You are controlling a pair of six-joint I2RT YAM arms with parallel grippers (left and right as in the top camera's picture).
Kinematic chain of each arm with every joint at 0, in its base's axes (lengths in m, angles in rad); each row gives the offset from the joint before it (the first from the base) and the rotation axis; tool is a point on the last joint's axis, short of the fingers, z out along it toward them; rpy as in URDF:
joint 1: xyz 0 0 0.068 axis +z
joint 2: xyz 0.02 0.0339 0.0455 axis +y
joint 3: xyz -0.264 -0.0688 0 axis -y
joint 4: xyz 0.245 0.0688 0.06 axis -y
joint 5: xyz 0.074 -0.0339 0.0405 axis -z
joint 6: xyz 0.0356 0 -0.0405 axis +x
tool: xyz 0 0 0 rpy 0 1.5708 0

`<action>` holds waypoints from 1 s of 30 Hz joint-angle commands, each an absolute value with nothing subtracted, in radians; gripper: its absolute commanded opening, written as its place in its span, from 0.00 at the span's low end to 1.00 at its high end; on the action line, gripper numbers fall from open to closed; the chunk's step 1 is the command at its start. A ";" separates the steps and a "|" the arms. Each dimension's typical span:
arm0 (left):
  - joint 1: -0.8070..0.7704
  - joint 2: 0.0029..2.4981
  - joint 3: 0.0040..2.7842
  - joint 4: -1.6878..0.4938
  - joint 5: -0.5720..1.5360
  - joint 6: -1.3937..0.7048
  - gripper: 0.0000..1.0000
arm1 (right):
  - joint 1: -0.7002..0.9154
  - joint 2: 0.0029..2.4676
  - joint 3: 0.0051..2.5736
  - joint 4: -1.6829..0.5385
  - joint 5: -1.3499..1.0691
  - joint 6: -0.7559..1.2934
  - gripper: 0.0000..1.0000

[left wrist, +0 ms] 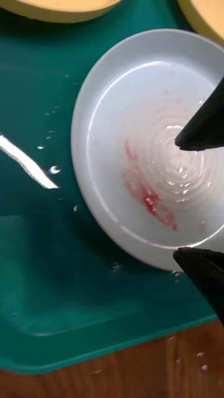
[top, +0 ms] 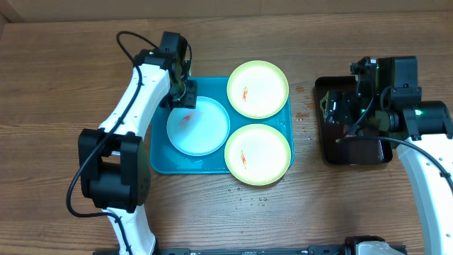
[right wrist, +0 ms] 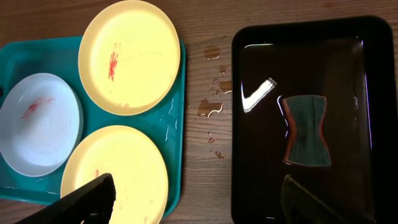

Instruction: Clean dirty plates on tray and stack at the side

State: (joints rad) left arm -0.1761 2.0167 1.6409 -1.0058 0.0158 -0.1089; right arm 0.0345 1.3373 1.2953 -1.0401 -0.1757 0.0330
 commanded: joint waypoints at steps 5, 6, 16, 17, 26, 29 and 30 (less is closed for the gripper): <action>-0.130 2.035 1.605 -0.902 -0.009 0.138 0.52 | 0.036 1.338 1.323 -1.042 -0.172 0.034 0.87; -0.127 2.035 1.594 -0.888 -0.006 0.161 0.51 | 0.036 1.338 1.323 -1.042 -0.172 0.034 0.87; -0.123 2.035 1.465 -0.807 0.077 0.360 0.35 | 0.036 1.338 1.323 -1.043 -0.172 0.034 0.87; -0.123 2.035 1.451 -0.798 0.075 0.360 0.35 | 0.036 1.338 1.323 -1.043 -0.172 0.034 0.87; -0.122 2.035 1.359 -0.702 -0.001 0.360 0.34 | 0.036 1.338 1.323 -1.043 -0.172 0.034 0.87; -0.122 2.035 1.358 -0.686 -0.025 0.360 0.32 | 0.036 1.338 1.323 -1.044 -0.173 0.034 0.87; -0.123 2.035 1.358 -0.676 -0.035 0.360 0.32 | 0.036 1.338 1.323 -1.044 -0.172 0.034 0.87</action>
State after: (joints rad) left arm -0.1234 2.0174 1.3655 -0.6949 0.0109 0.3416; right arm 0.0341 1.3373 1.2953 -1.0454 -0.1761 0.0330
